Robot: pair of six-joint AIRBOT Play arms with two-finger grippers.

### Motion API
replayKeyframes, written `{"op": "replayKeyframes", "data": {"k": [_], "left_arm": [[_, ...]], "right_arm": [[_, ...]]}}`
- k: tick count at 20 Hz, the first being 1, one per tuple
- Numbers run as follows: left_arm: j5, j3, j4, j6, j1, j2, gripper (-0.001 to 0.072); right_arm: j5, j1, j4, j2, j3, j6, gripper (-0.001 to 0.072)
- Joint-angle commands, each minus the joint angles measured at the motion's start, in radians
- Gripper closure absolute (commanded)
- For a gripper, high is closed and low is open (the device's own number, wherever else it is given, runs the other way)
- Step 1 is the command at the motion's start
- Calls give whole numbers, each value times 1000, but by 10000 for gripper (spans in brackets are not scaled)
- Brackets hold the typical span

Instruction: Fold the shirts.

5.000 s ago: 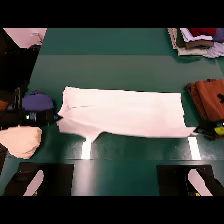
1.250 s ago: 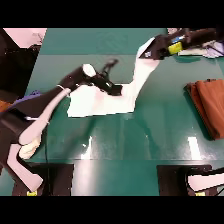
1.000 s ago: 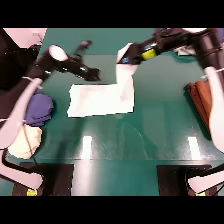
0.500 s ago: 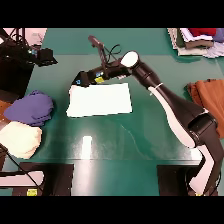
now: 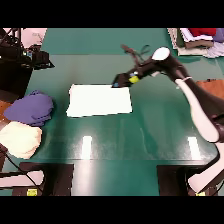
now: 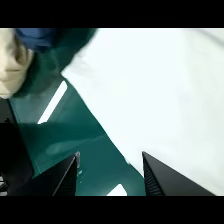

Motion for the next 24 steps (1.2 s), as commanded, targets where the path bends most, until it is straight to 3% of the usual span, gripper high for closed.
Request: {"op": "replayKeyframes", "data": {"k": [1,3,4,5,8,11,15,17,19,20,24], "left_arm": [[-18,-1,0,0,1,1,684],[-13,-1,0,0,1,1,684],[-8,-1,0,1,1,1,684],[-5,-1,0,1,1,1,684],[11,-1,0,0,1,0,684],[11,-1,0,1,1,0,684],[10,-1,0,1,1,0,684],[6,-1,0,1,1,0,684],[0,-1,-2,0,1,0,684],[-5,-1,-4,0,1,0,684],[-29,-1,-8,1,-29,1,685]], "right_arm": [[-43,-145,-83,116,-235,43,263],[-77,-189,-67,133,-328,42,248],[-100,-193,-68,132,-366,41,120],[-130,-193,-66,126,-396,41,40],[-150,-163,-43,59,-410,39,40],[-157,-120,95,-35,-365,12,45],[-174,-42,200,-144,-246,-2,178],[-175,-13,200,-177,-193,-2,354],[-174,2,187,-191,-150,-3,611],[-177,2,185,-189,-135,-15,685],[-125,-66,168,-131,-90,-20,697]]}}
